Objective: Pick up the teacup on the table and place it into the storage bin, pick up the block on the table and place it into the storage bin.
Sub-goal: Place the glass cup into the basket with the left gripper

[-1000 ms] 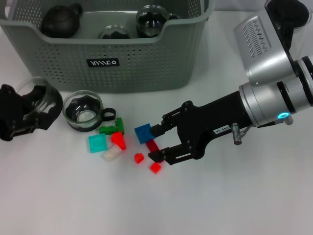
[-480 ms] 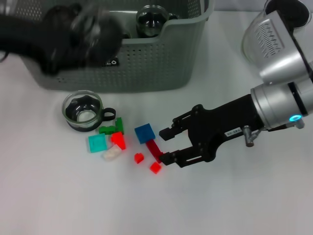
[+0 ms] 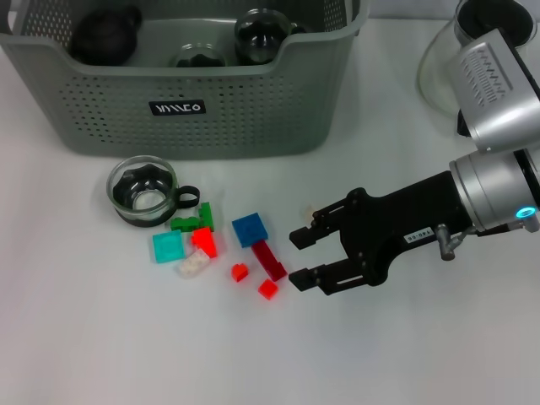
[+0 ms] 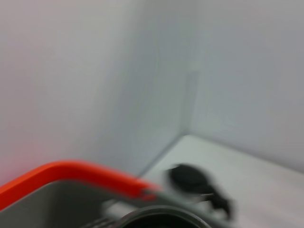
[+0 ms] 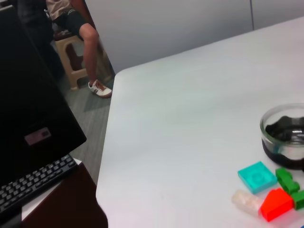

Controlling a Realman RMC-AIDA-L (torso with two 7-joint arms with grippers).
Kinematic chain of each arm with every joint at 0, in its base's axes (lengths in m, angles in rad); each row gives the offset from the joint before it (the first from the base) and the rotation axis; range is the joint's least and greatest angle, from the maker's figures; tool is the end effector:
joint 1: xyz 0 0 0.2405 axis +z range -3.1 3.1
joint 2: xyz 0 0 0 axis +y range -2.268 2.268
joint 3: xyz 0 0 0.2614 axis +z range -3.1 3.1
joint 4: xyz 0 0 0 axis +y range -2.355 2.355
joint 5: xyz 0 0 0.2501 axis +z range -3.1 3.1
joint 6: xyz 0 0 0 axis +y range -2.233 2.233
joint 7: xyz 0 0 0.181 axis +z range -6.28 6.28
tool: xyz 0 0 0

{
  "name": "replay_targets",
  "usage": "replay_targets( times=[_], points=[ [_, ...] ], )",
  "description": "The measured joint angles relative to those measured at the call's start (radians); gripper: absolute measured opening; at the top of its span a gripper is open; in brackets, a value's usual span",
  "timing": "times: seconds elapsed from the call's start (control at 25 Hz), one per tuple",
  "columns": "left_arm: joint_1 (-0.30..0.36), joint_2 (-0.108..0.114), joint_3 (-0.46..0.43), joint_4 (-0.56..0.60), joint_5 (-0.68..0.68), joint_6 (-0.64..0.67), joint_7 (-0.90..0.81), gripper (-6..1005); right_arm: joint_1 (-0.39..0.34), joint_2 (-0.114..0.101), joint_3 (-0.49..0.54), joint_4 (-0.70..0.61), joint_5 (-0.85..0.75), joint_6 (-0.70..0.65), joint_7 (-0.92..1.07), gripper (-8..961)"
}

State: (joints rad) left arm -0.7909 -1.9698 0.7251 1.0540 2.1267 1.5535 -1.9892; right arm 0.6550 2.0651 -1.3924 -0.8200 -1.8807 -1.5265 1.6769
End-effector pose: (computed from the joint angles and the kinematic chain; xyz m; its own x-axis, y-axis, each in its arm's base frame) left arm -0.1484 0.4768 0.0834 0.8462 0.3478 0.4037 0.4771 -0.8320 -0.2831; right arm 0.1707 0.3572 -0.1118 0.9626 -0.2264 -0.1491 -0.1981 -0.9629 0.1834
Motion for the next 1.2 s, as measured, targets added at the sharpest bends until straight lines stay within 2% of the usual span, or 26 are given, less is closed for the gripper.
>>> replay_targets(
  times=[0.12,0.2,0.52,0.72,1.08,1.2],
  points=[
    [-0.044,0.009,0.067,-0.089,0.076,-0.194,-0.098,50,0.0,-0.004,0.002,0.013,0.0,0.004,-0.01,588],
    [-0.057,0.008,0.086,-0.112,0.103,-0.241,-0.116,50,0.0,-0.005,0.003,0.014,0.0,0.005,-0.012,588],
    [-0.144,-0.023,0.201,-0.285,0.258,-0.463,-0.163,50,0.002,-0.005,0.012,0.015,-0.024,0.007,-0.014,588],
    [-0.174,-0.042,0.204,-0.325,0.33,-0.509,-0.174,51,0.006,0.004,0.023,0.015,-0.05,0.006,-0.015,588],
    [-0.18,-0.081,0.216,-0.332,0.432,-0.577,-0.181,51,0.004,0.006,0.029,0.015,-0.051,0.006,-0.025,588],
    [-0.18,-0.086,0.217,-0.333,0.441,-0.584,-0.181,50,0.003,0.006,0.029,0.015,-0.051,0.007,-0.026,588]
  ],
)
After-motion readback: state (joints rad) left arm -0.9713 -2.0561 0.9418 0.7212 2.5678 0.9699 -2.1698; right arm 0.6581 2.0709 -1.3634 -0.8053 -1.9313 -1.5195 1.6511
